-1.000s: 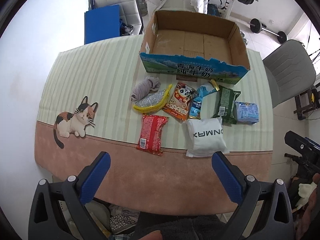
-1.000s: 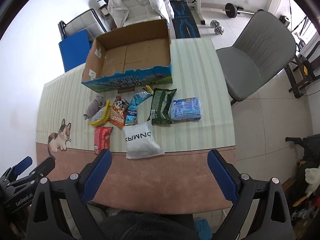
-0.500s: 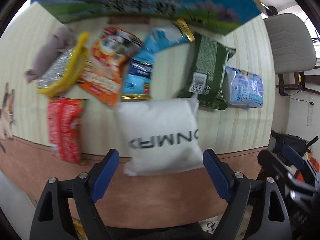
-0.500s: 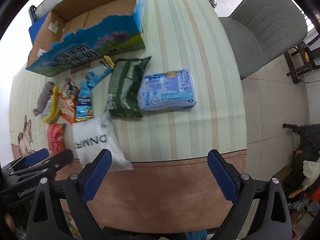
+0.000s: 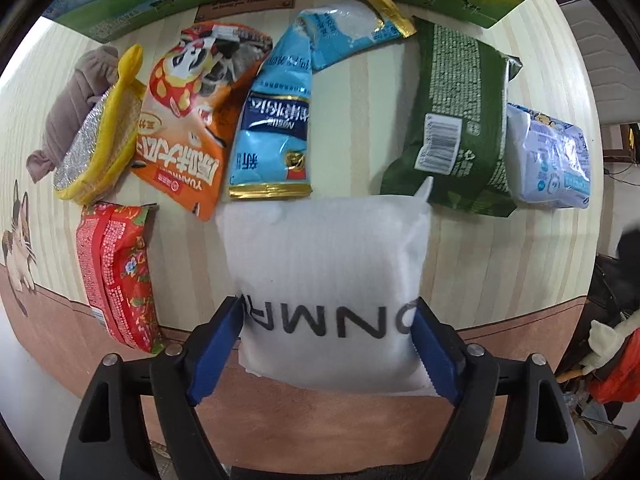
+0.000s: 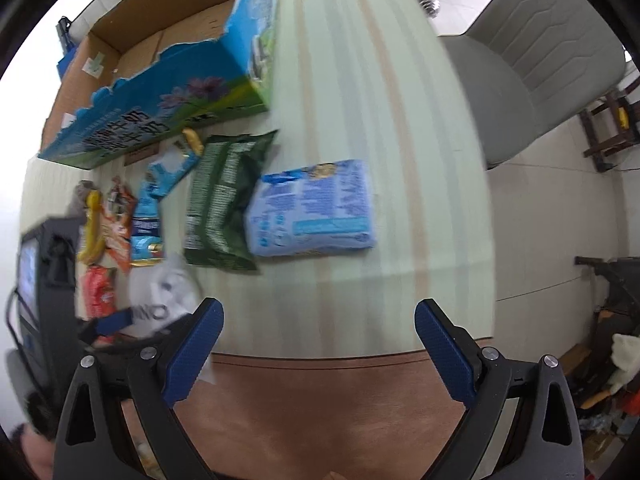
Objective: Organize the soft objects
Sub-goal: 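Grasp the white DNMRX pouch with the left gripper while the right grasps the green bag, then carry both bags into the cardboard box and open both grippers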
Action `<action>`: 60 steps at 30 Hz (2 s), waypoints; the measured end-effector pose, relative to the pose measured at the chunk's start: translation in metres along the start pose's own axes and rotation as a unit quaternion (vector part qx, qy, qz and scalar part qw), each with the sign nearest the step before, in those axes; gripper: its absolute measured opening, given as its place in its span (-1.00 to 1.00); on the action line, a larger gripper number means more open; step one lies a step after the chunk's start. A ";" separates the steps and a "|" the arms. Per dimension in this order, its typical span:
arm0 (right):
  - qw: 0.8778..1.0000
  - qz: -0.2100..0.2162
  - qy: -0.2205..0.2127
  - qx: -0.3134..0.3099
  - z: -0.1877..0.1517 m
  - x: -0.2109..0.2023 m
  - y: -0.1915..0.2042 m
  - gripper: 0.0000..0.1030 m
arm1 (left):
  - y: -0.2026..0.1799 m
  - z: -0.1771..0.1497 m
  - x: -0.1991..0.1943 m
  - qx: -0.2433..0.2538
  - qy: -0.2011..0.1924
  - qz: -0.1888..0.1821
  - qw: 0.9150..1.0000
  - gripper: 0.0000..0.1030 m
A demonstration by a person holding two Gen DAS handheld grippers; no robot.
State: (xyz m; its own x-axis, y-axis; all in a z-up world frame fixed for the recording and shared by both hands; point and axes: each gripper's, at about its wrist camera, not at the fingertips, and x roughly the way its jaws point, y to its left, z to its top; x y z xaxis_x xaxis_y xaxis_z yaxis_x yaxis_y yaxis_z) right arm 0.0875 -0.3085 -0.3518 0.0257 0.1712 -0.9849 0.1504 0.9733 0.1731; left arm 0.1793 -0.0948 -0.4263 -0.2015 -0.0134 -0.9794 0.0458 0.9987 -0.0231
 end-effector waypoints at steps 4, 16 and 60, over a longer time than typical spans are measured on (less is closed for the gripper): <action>0.999 0.041 0.004 -0.006 0.031 0.011 0.025 0.91 | 0.010 -0.003 0.021 -0.018 0.023 -0.006 1.000 0.76; 0.995 -0.040 0.078 -0.057 0.086 0.088 0.098 0.36 | 0.042 -0.047 0.027 -0.045 -0.014 0.014 0.999 0.55; 0.984 0.112 -0.097 -0.097 0.112 -0.183 0.095 -0.28 | 0.015 0.061 -0.284 0.029 -0.211 -0.099 0.972 0.37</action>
State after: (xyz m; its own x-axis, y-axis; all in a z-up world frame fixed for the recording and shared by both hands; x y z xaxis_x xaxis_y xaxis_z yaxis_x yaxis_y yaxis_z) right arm 0.2078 -0.2646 -0.1556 0.2279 0.3713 -0.9001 -0.0719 0.9283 0.3647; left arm 0.2967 -0.0786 -0.1604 0.2074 -0.2360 -0.9494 0.1039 0.9703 -0.2185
